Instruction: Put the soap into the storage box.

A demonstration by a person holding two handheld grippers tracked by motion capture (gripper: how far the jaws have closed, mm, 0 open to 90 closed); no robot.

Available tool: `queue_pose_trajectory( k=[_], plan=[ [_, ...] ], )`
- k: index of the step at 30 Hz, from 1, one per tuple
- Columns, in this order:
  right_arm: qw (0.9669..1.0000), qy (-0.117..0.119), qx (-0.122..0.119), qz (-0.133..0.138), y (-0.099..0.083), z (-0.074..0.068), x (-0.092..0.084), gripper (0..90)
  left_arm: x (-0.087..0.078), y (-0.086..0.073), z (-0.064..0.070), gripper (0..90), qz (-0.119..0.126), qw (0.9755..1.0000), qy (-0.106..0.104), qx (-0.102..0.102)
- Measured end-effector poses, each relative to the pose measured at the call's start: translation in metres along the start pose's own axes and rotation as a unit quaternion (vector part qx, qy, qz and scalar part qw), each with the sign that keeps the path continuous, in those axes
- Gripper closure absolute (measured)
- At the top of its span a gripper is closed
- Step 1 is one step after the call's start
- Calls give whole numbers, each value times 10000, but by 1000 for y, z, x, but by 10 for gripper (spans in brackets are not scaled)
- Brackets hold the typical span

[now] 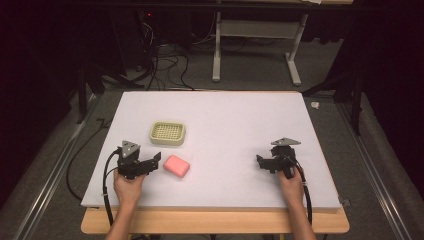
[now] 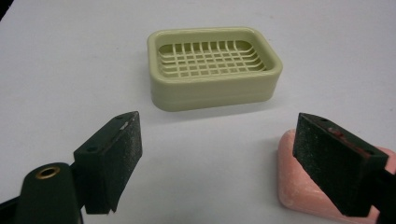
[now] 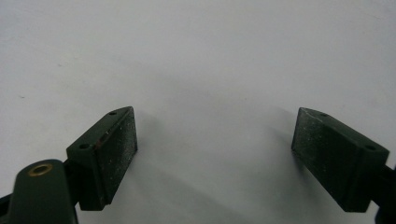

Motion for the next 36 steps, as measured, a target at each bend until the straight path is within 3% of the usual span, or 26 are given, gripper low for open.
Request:
queue_pose_trajectory(
  k=[14,26,36],
  plan=[
    [10000,0,-1,0,0,0,0,148,-1,6,24,162,-38,9992,-287,273],
    [10000,0,0,0,0,0,0,148,-1,13,49,146,-22,9968,-600,519],
    [10000,0,1,-1,0,0,0,148,4,11,63,125,-145,9948,-729,694]
  ],
)
Point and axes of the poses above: each handheld gripper's, and its own axes: x roughly forward along the jaws, y roughly out of its top, z roughly to its right, the point moved 10 cm from there along x, roughly forward along the jaws, and after that the axes turned 15 degrees about x, right-handed, at the moved point
